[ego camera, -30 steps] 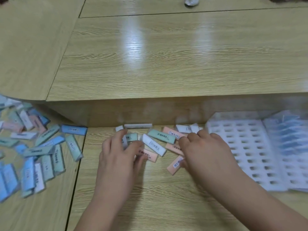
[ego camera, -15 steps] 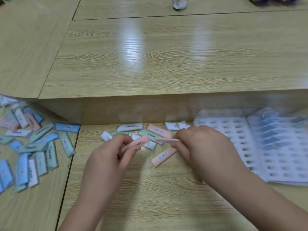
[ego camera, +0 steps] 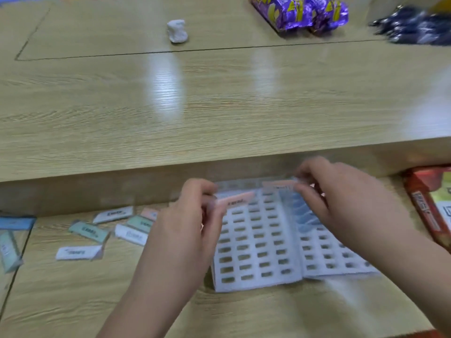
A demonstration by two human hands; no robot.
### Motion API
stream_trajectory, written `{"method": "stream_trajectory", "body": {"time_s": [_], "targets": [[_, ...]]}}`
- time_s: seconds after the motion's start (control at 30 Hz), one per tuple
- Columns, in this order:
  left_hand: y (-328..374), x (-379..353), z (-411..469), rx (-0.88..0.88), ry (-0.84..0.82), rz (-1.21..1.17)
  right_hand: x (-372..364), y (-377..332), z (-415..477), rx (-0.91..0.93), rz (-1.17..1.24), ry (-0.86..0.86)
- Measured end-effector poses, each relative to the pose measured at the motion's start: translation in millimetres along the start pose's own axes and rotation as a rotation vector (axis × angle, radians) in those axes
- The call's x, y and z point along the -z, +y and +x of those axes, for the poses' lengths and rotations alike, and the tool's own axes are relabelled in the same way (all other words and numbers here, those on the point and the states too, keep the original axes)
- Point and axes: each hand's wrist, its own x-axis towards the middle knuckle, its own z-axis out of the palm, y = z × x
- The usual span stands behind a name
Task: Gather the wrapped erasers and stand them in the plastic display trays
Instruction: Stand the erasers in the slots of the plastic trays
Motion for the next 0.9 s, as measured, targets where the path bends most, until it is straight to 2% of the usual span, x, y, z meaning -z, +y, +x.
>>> {"method": "stream_trajectory", "body": {"time_s": [0.1, 0.3, 0.57, 0.77, 0.9], "targets": [[5.3, -21.7, 6.7, 0.017, 0.059, -0.051, -8.6, 6.0, 8.2, 0.091, 0.019, 0.103], [8.0, -55.6, 16.9, -0.083, 0.128, 0.059, -43.5, 18.7, 9.1, 0.216, 0.058, 0.213], [1.6, -81.6, 26.3, -0.295, 0.127, 0.169, -48.1, 27.8, 16.0, 0.346, -0.02, 0.24], [4.5, -88.5, 31.4, -0.276, 0.15, 0.247, -45.8, 27.9, 17.0, 0.401, -0.1, 0.261], [-1.6, -89.4, 36.3, -0.366, 0.106, 0.233, -44.4, 17.0, 19.7, 0.315, -0.047, 0.222]]}}
